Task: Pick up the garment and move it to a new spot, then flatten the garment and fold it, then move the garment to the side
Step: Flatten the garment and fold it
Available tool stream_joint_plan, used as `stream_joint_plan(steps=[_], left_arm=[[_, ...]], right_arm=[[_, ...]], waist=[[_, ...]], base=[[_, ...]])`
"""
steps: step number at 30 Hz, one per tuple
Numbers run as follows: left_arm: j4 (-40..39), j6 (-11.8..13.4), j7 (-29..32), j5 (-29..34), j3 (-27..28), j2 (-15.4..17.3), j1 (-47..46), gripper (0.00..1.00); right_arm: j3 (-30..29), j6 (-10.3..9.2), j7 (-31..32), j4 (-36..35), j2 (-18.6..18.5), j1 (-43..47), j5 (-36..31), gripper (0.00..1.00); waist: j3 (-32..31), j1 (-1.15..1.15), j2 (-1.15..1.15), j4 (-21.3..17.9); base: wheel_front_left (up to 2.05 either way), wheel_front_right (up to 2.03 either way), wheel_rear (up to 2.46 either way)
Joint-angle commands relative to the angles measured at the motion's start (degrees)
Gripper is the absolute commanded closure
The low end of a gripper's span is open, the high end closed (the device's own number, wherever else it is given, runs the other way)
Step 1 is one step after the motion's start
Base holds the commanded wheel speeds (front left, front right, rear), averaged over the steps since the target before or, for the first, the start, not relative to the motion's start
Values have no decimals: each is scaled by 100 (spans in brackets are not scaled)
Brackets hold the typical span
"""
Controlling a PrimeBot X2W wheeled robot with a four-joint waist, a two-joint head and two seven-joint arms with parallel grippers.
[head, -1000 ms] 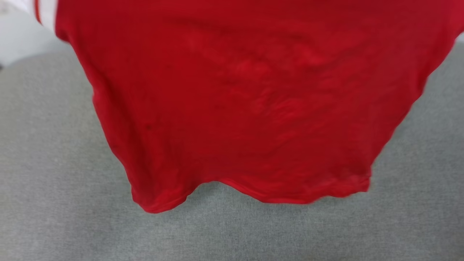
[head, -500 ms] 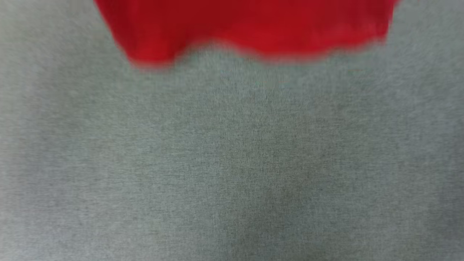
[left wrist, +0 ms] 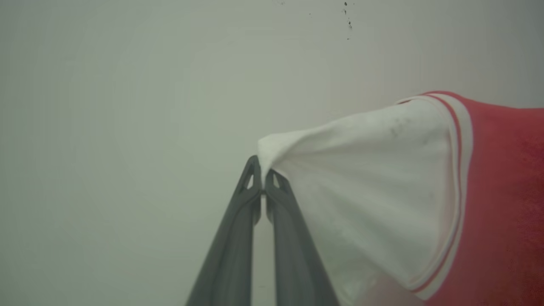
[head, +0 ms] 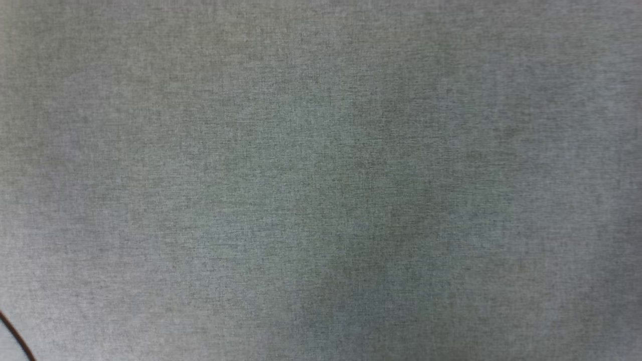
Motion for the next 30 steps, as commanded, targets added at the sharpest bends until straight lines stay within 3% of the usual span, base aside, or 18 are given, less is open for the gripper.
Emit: stream_joint_plan(steps=[1,9,14,24,30], left_arm=[[155,-31,-140,0,-97,-122,120,100],[616,-126,-685,-22,-655,-670,1352,100],[573,-49,-908,-121,-845,-820,2570,100],[-14,195,-837,-388,-1007,-578,5064,100],[-369,321,-582,-658,-1055,-342,6489,100]], right_arm=[[23,-4,-117,163,89,110,-47,100],[247,-4,-467,633,319,1327,218,100],[322,-4,-490,570,308,2508,656,100],[547,-4,-57,-380,-152,5175,1769,100],[321,-5,351,-958,-520,6669,2314,100]], waist=[[69,-1,0,45],[-205,-1,0,111],[-692,-1,0,130],[-1639,-1,0,168],[-2154,-1,0,156]], base=[[0,0,0],[0,0,0],[0,0,0],[0,0,0],[0,0,0]])
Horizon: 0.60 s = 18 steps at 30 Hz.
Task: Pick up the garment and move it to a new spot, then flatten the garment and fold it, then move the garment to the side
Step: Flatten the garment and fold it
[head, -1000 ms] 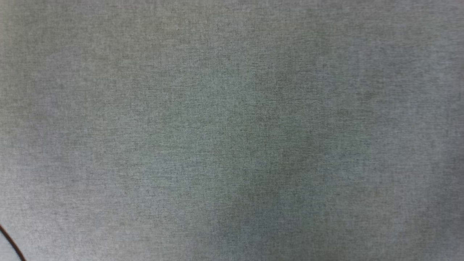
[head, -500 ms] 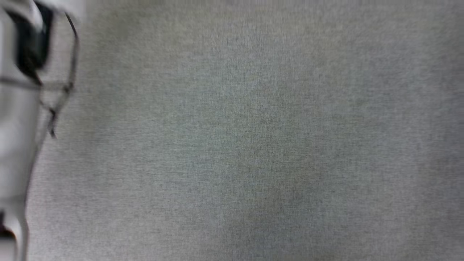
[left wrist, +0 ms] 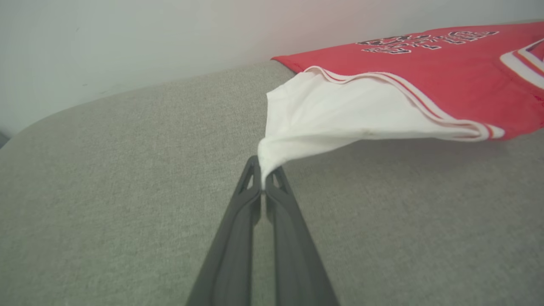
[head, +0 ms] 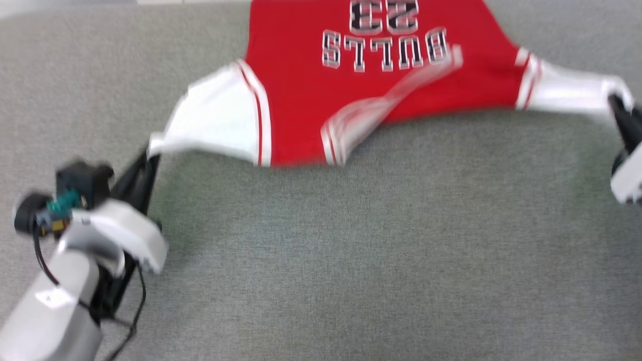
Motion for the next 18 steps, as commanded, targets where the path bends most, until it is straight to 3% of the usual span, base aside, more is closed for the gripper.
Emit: stream_joint_plan(steps=[1,18], left_arm=[[-43,48,53,-37,0,70,223,100],[-498,340,469,-440,-171,438,2350,100]], right_arm=[[-55,-6,50,-84,-91,263,66,100],[-188,-8,979,-892,-369,2809,463,100]], waist=[[-254,1,0,-7],[-1270,1,0,-78]], base=[[0,0,0],[0,0,0]])
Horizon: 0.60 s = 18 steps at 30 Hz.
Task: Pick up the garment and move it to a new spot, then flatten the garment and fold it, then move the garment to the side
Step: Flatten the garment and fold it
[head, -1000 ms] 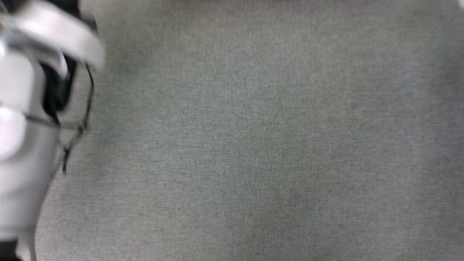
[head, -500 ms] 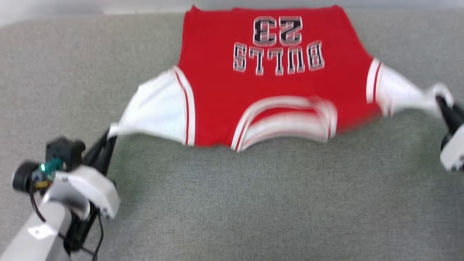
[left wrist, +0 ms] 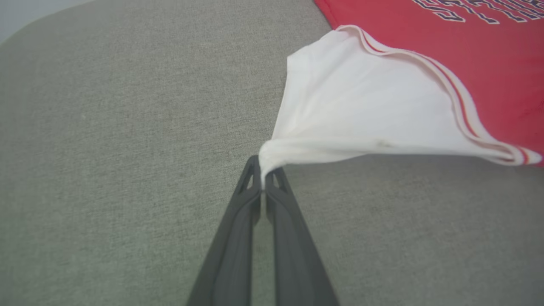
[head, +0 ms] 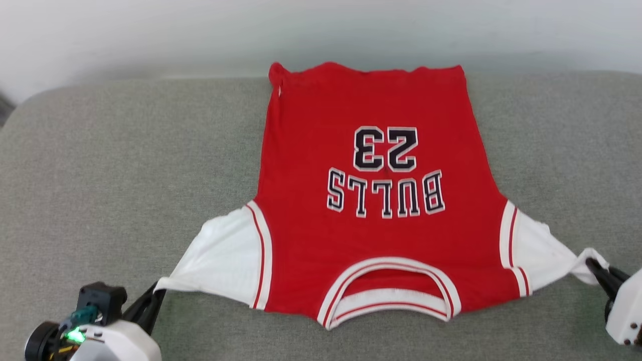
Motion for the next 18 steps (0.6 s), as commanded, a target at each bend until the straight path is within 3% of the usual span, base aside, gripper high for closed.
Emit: stream_joint_plan(steps=[1,12,18], left_arm=[[-24,64,6,-57,59,85,161,100],[-415,184,204,-425,95,389,1334,100],[-627,128,315,-525,-37,318,1500,100]], right_arm=[[-68,-10,69,-60,-94,181,21,100],[-369,-10,1063,-648,-40,1309,211,100],[-441,-10,1279,-874,1,1635,161,100]], waist=[[-119,2,0,-6],[-399,2,0,-13],[-314,2,0,13]], base=[[0,0,0],[0,0,0],[0,0,0]])
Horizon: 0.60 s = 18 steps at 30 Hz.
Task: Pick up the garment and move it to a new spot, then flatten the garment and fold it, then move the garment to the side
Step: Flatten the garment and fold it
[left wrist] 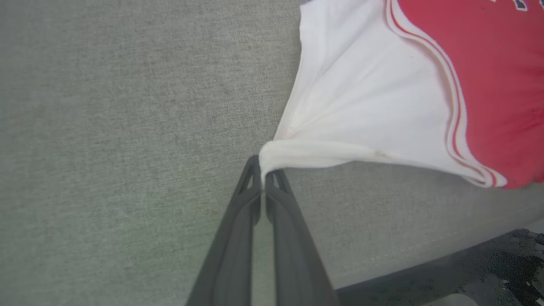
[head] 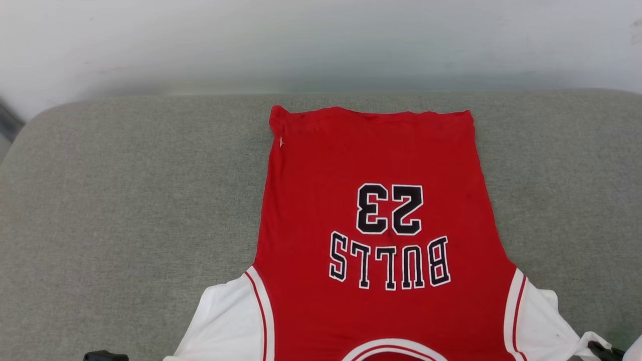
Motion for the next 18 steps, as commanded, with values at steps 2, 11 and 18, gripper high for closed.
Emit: stream_joint_plan(steps=[2,11,18], left_arm=[[-66,-33,38,-1,-37,-35,-80,100],[-622,-173,223,54,-261,-139,-367,100],[-1458,-76,390,176,-330,-63,-476,100]], right_arm=[[-45,-10,75,-54,-19,44,3,100],[-353,-7,1286,-857,-202,-336,415,0],[-1042,-6,2455,-1863,53,-1559,452,0]], waist=[[82,1,0,24],[492,1,0,228],[1025,1,0,581]], base=[[0,0,0],[0,0,0],[0,0,0]])
